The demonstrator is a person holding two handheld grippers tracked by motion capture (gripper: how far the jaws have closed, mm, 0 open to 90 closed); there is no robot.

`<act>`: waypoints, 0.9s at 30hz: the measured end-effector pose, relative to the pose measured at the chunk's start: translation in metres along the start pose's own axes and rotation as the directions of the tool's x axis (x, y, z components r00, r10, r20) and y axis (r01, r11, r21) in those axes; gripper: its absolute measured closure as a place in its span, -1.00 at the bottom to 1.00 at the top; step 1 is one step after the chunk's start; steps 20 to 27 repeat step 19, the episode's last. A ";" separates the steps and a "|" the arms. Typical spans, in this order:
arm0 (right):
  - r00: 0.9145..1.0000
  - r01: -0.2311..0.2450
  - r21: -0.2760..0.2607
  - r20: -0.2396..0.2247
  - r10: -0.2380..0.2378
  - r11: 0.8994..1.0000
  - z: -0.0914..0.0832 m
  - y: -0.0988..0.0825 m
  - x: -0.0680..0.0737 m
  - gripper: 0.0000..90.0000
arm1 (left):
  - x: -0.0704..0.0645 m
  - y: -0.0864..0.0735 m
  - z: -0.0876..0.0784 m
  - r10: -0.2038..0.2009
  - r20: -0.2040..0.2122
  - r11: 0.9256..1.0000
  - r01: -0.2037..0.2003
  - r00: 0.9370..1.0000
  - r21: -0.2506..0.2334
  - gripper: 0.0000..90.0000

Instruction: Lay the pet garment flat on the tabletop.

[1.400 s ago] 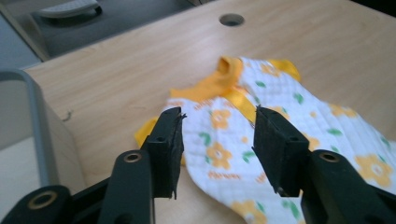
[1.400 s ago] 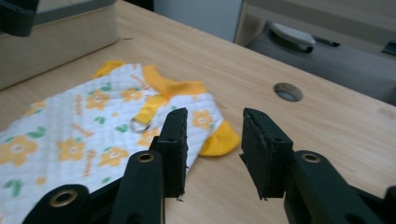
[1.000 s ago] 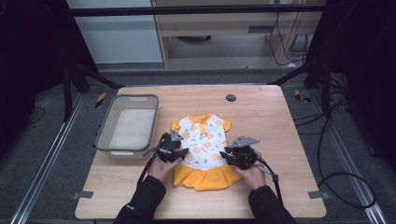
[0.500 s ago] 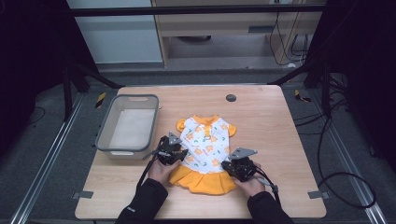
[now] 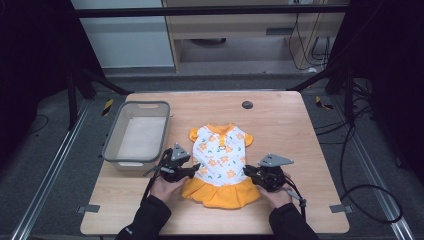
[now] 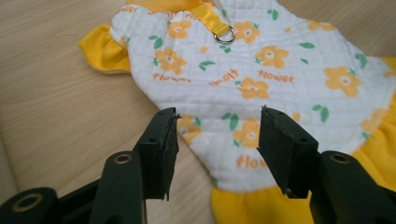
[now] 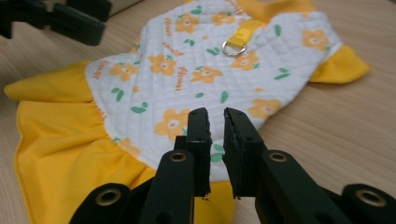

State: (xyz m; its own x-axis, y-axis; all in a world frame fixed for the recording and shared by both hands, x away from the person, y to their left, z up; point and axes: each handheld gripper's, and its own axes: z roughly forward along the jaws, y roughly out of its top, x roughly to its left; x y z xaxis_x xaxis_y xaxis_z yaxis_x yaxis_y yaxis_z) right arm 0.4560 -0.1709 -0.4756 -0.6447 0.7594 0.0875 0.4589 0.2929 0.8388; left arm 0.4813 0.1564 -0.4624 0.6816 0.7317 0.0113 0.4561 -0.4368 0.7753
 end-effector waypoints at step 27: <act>0.975 -0.038 0.029 0.220 0.031 0.999 -0.050 -0.034 -0.042 -0.11 | 0.022 -0.074 -0.071 -0.080 -0.027 0.996 0.079 0.996 -0.050 -0.41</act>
